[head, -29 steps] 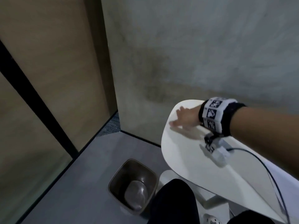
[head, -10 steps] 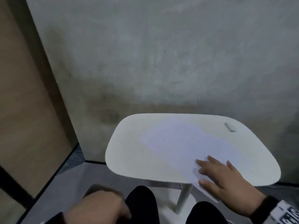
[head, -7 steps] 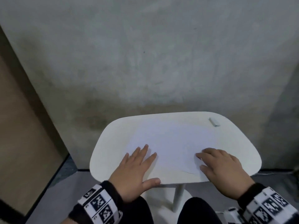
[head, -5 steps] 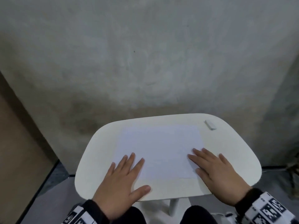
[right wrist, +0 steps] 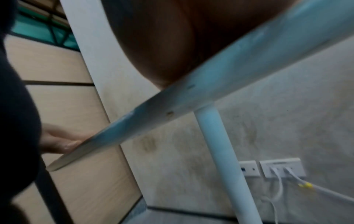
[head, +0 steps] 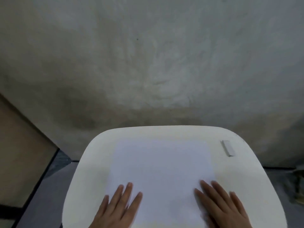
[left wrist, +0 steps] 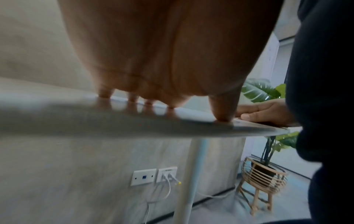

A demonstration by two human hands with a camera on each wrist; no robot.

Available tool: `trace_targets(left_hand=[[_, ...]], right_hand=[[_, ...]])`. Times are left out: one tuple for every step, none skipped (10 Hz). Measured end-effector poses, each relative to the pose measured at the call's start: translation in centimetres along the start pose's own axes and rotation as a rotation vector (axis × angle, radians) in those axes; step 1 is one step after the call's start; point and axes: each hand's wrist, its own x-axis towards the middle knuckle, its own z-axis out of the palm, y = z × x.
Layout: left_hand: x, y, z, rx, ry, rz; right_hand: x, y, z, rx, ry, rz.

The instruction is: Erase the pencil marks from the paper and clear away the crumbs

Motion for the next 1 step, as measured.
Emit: trace_targets(left_hand=[[0.44, 0.22, -2.09, -0.051, -0.08, 0.009]], right_hand=[[0.22, 0.19, 0.34, 0.017, 0.002, -0.004]])
